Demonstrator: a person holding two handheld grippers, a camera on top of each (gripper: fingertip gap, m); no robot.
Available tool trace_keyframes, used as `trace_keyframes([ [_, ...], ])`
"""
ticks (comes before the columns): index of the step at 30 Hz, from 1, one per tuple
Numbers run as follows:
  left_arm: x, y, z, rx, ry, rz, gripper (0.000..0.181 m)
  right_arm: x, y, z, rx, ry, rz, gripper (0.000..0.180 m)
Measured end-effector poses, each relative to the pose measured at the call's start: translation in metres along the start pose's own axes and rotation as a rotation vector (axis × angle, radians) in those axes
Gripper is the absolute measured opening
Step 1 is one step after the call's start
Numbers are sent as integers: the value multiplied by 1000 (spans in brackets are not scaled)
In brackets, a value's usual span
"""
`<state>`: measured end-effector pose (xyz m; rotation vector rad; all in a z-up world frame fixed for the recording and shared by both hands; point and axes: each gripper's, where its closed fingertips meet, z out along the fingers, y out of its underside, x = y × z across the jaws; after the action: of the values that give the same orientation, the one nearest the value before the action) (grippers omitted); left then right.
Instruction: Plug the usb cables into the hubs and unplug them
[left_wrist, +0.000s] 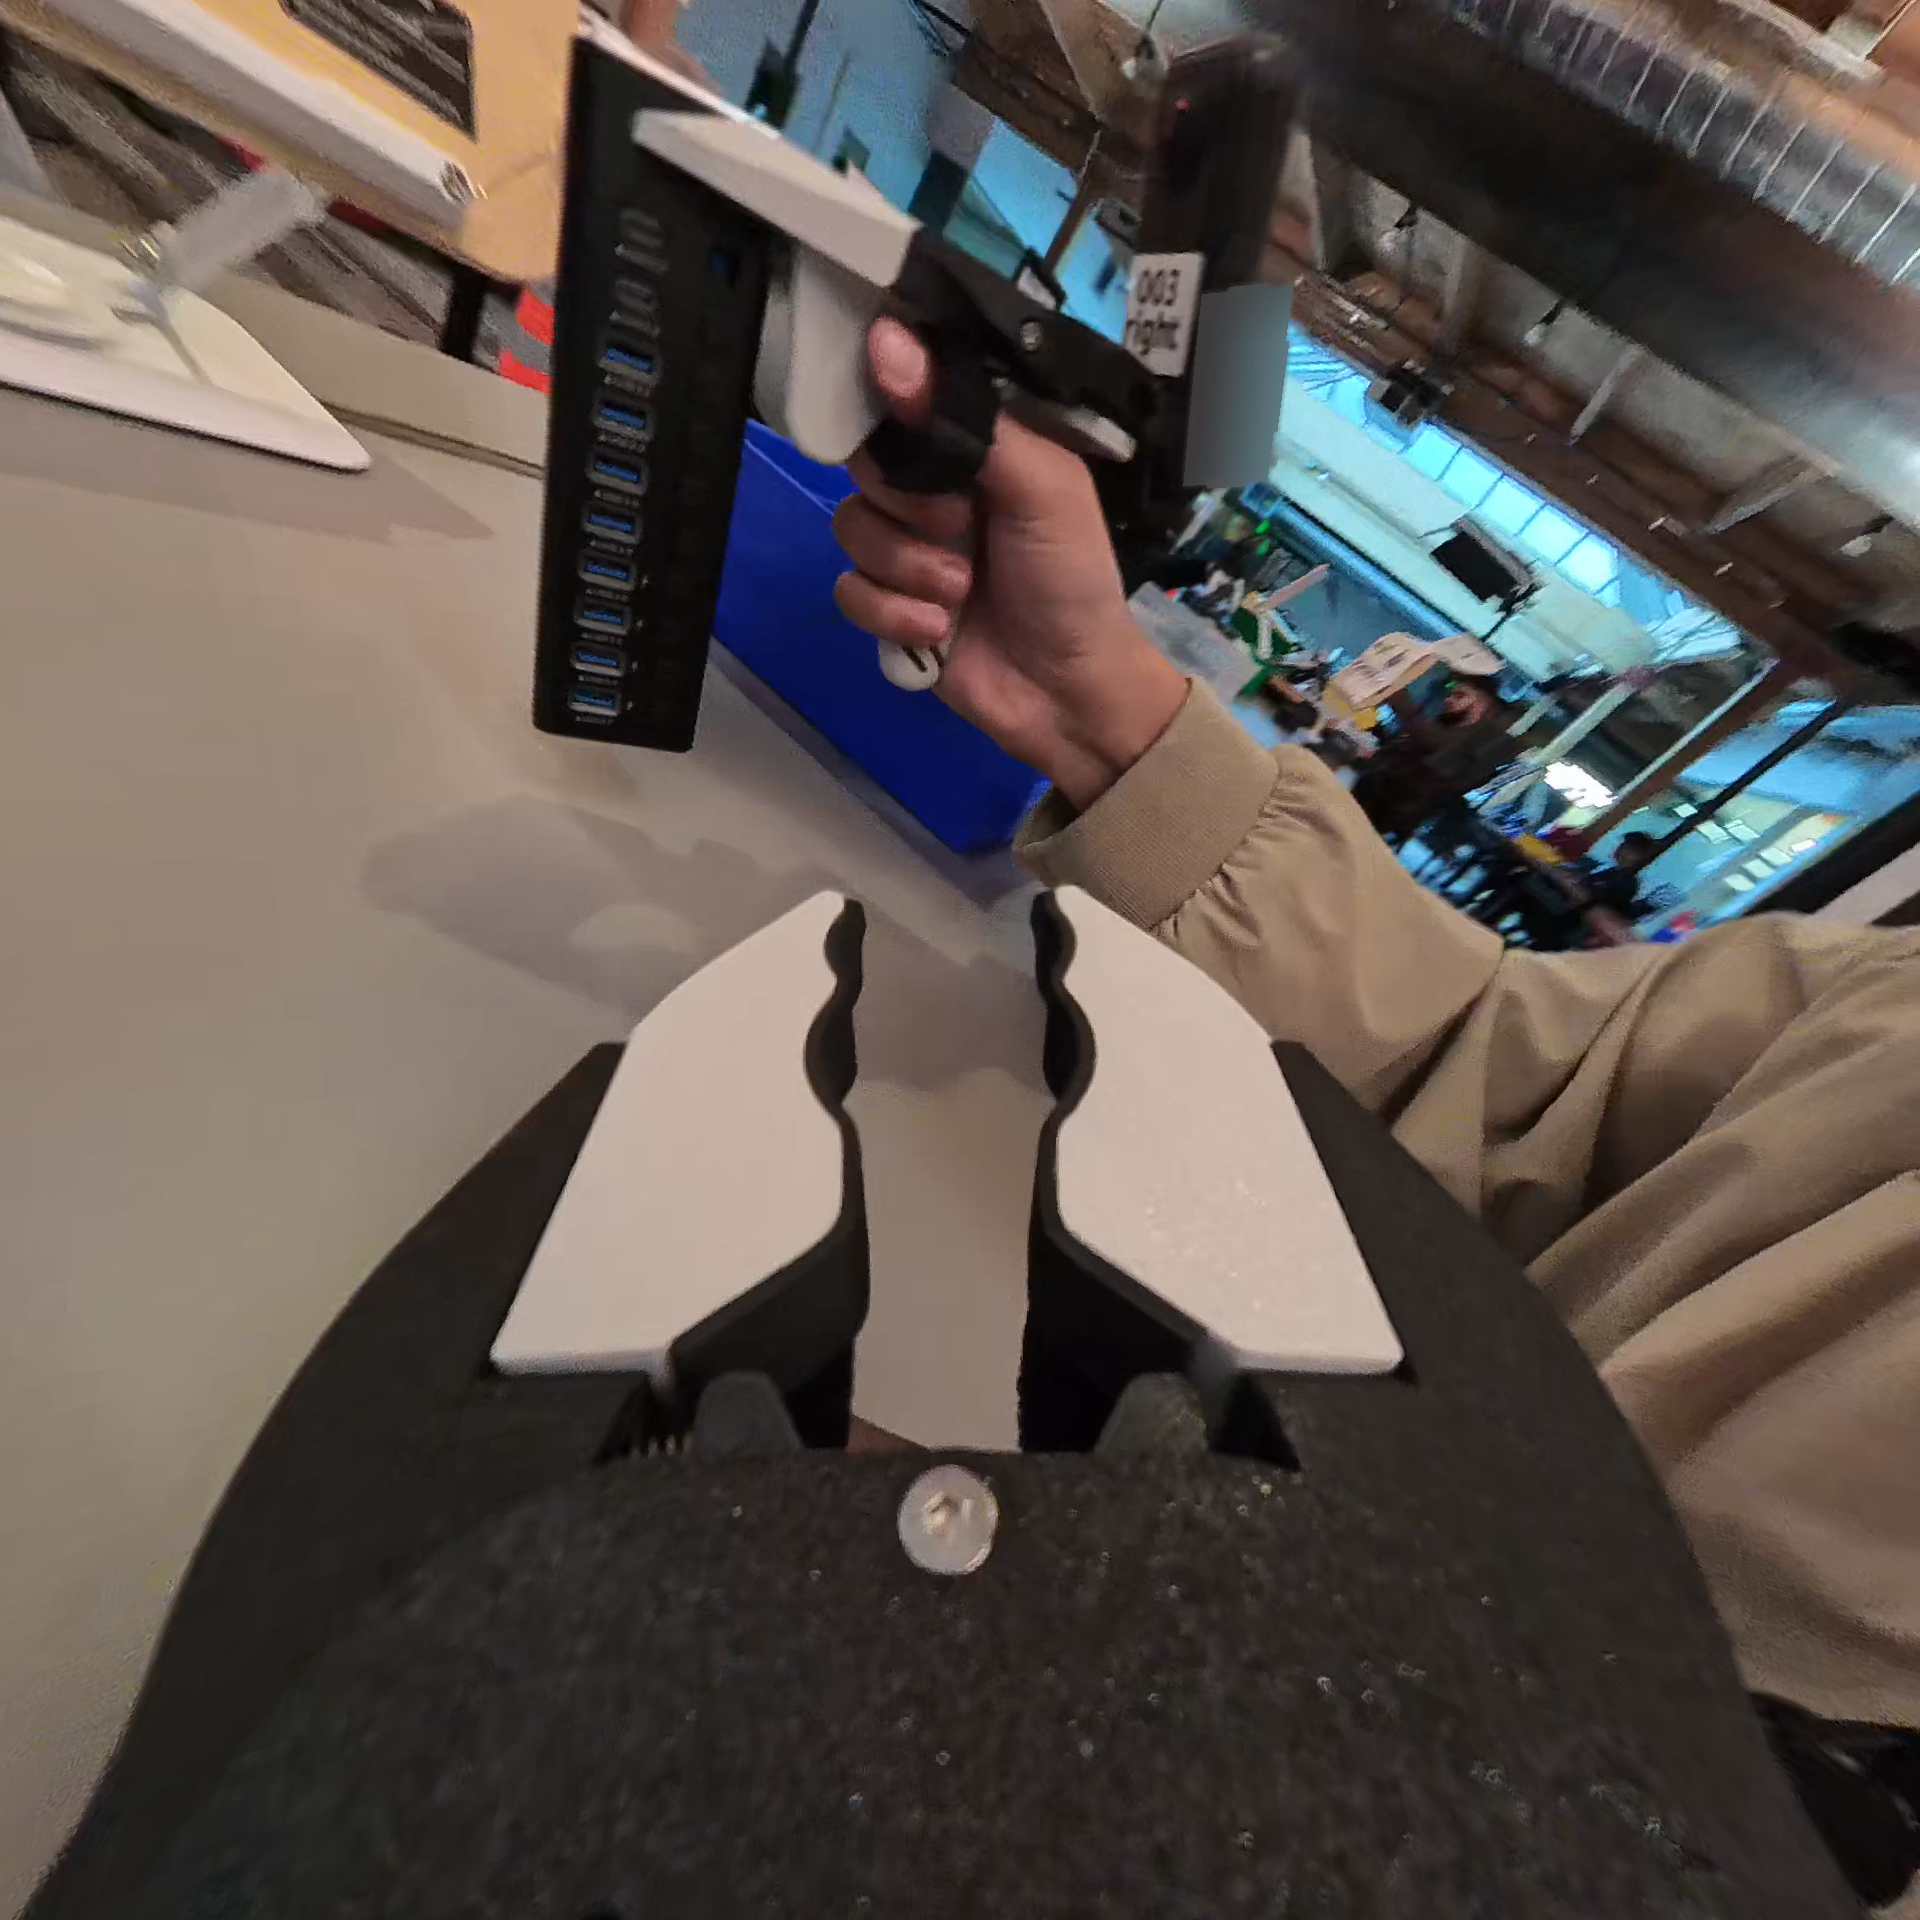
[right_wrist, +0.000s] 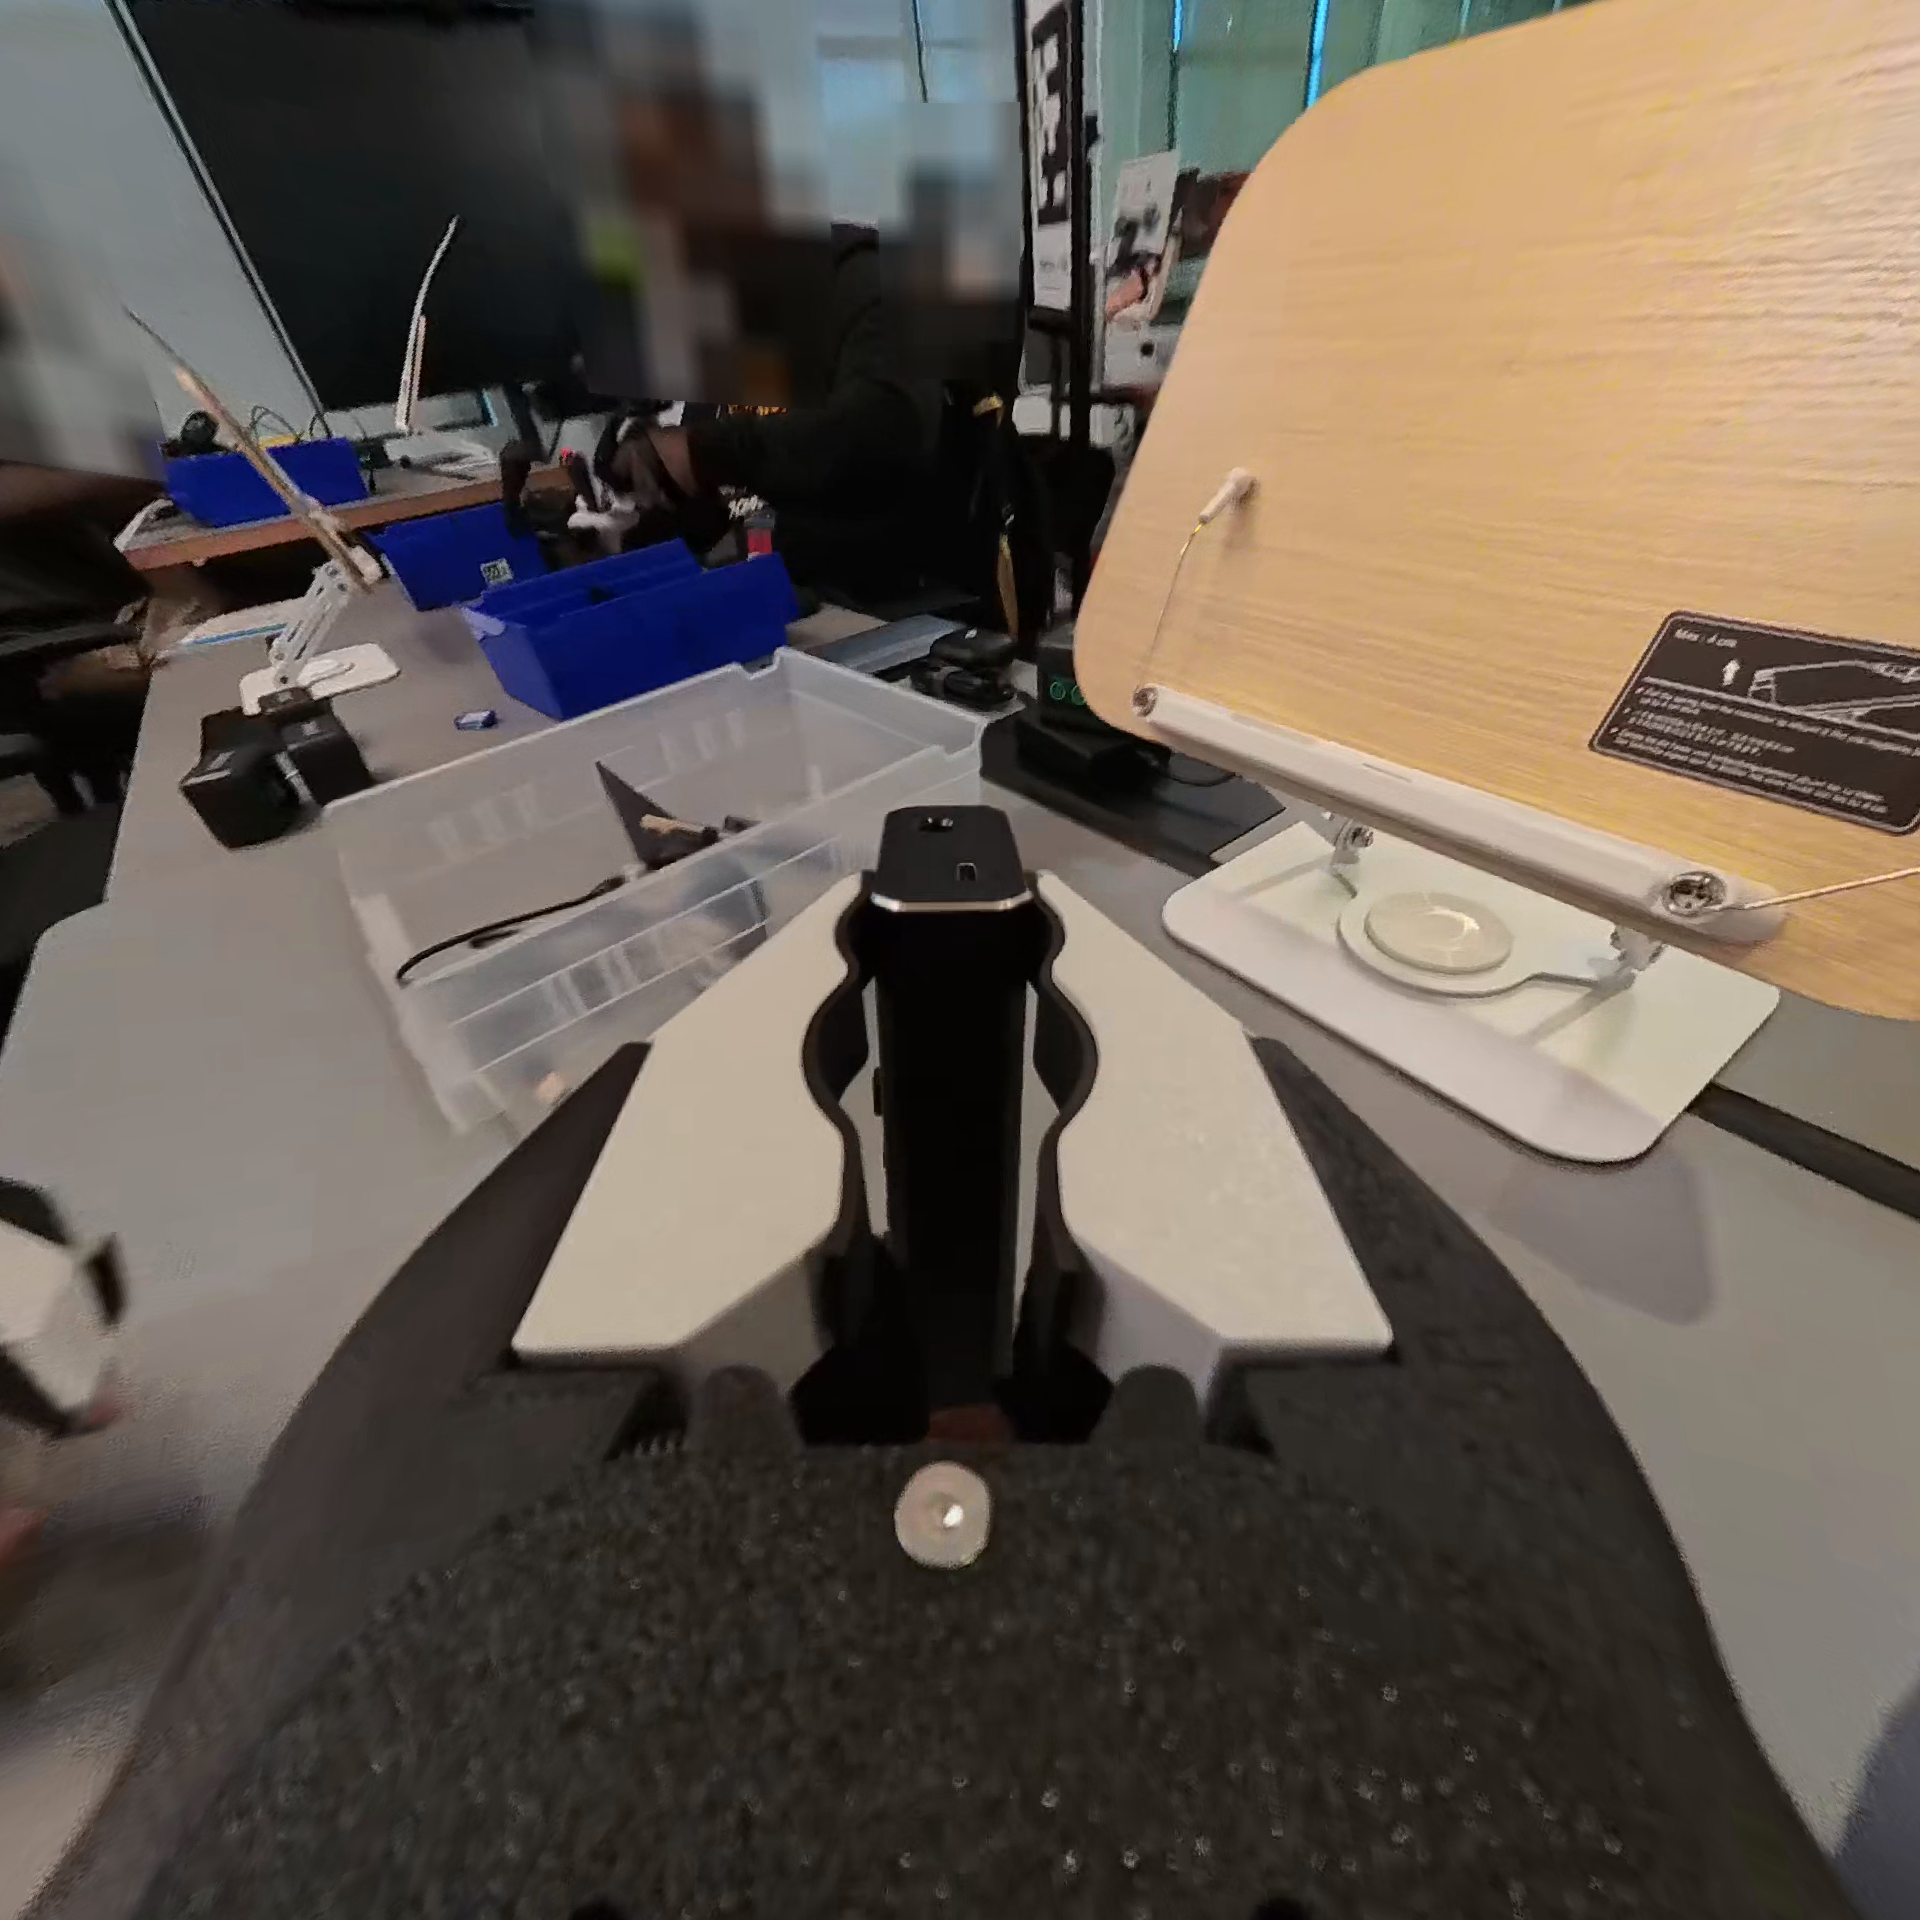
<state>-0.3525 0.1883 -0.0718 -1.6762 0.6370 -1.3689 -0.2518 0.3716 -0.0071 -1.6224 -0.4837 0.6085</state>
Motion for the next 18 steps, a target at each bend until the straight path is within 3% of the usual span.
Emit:
trace_keyframes([
  [5, -4, 6, -1, -55, -34, 130, 31, 27, 6, 27, 201, 38, 18, 26],
  [12, -3, 14, 1, -98, -51, 238, 31, 34, 20, 34, 164, 41, -70, 26],
  [18, -9, 17, 3, -120, -57, 210, 31, 38, 20, 37, 75, 23, -60, 26],
])
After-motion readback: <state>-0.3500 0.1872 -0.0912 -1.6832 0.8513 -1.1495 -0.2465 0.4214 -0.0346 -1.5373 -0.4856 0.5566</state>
